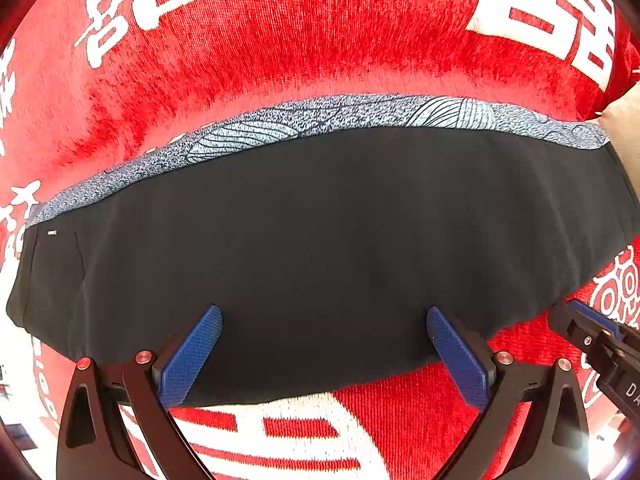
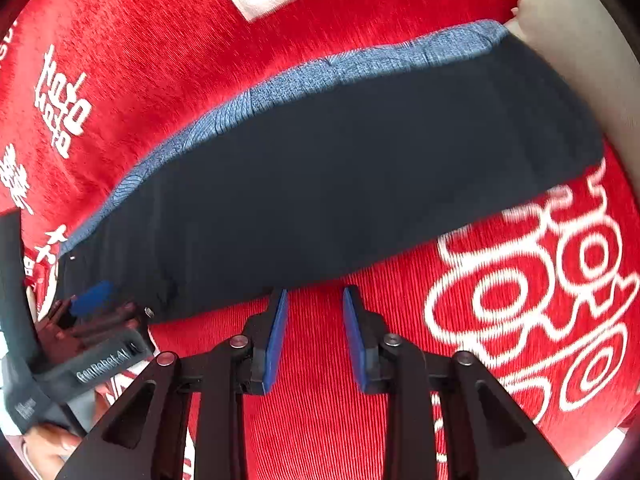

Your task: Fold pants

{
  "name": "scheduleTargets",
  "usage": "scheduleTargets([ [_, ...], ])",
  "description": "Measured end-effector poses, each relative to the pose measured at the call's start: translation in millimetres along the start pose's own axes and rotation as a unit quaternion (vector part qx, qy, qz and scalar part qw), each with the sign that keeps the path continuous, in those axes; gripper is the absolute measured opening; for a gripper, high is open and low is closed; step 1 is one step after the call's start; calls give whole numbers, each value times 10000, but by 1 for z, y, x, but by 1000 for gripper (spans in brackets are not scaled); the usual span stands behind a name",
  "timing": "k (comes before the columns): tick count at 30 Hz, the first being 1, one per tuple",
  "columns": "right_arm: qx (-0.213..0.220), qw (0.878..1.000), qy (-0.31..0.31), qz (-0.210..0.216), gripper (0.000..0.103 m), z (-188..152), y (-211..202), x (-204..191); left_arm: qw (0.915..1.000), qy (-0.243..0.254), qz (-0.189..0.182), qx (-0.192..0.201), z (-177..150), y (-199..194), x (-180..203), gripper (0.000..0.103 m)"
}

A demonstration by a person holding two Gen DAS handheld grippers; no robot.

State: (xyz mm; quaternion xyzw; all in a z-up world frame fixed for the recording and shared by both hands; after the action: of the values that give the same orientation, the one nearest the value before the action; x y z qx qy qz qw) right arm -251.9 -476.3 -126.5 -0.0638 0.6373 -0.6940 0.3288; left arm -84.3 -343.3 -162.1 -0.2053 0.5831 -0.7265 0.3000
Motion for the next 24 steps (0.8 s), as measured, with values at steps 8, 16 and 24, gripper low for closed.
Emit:
scheduleTargets([
  [8,313,9987,389,52,32,7,-26,16,9997,-154,-175,116,17,-18,0,103],
  [16,564,9977,315,-194,35,48,-27,21,9978,-586,45,321,72,2,-1,103],
  [24,432,9984,296,-212,43,52,-6,28,9976,-683,23,-59,74,42,-1,103],
])
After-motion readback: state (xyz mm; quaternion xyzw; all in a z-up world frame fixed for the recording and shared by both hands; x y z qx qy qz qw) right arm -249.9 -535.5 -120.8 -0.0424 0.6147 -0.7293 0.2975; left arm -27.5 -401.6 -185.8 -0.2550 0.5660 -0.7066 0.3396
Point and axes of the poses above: each gripper's, at about its wrist camera, not at the fingertips, and y roughly the way its jaws point, x to its right, z to its top, the point moved 1 cm from there along y, roughly the way its jaws point
